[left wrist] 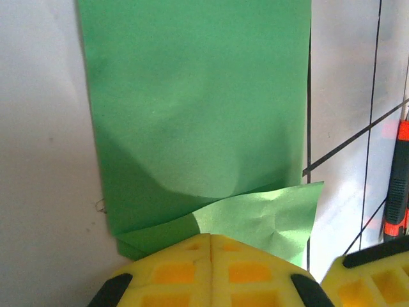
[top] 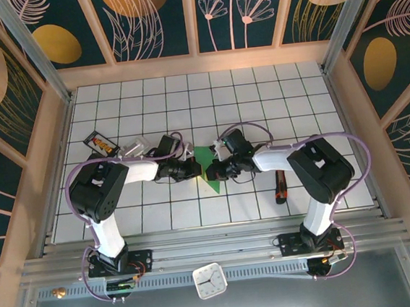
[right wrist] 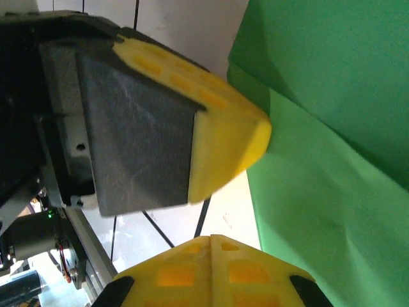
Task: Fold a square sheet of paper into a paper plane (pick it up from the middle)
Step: Third fold the triangle at the center of the table.
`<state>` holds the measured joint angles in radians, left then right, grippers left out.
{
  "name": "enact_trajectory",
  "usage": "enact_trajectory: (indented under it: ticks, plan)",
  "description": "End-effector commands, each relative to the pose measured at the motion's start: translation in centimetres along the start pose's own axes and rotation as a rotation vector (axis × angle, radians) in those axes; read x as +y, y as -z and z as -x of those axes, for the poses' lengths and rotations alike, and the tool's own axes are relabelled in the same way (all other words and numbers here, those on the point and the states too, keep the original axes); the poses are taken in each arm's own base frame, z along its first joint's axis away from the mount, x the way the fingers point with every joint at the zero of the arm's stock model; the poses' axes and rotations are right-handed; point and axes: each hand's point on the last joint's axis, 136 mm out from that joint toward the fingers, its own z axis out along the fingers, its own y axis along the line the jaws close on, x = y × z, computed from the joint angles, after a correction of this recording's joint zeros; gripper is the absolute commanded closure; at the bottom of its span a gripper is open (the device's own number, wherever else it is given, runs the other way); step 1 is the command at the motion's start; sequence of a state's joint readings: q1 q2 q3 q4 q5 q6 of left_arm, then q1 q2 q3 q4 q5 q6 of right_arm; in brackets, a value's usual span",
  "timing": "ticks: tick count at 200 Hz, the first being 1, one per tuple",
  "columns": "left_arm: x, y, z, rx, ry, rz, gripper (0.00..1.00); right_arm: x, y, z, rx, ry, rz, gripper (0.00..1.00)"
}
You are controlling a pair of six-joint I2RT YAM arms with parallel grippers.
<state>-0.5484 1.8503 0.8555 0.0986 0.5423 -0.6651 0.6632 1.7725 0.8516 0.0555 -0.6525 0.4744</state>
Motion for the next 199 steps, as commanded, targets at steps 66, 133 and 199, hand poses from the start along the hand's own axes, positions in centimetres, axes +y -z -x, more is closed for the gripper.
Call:
enact_trajectory:
  ticks: [66, 133, 199]
  plan:
    - [7.3, -1.0, -3.0, 0.074, 0.038, 0.281, 1.0, -4.8, -0.7, -6.8, 0.158, -0.094, -0.107, 1.0]
    - [8.0, -1.2, -3.0, 0.081, 0.029, 0.313, 1.0, -5.0, 0.5, -9.8, 0.19, -0.114, -0.131, 1.0]
    - [7.2, -1.0, -2.6, 0.071, 0.031, 0.286, 1.0, -4.3, 2.4, -9.5, 0.155, -0.086, -0.149, 1.0]
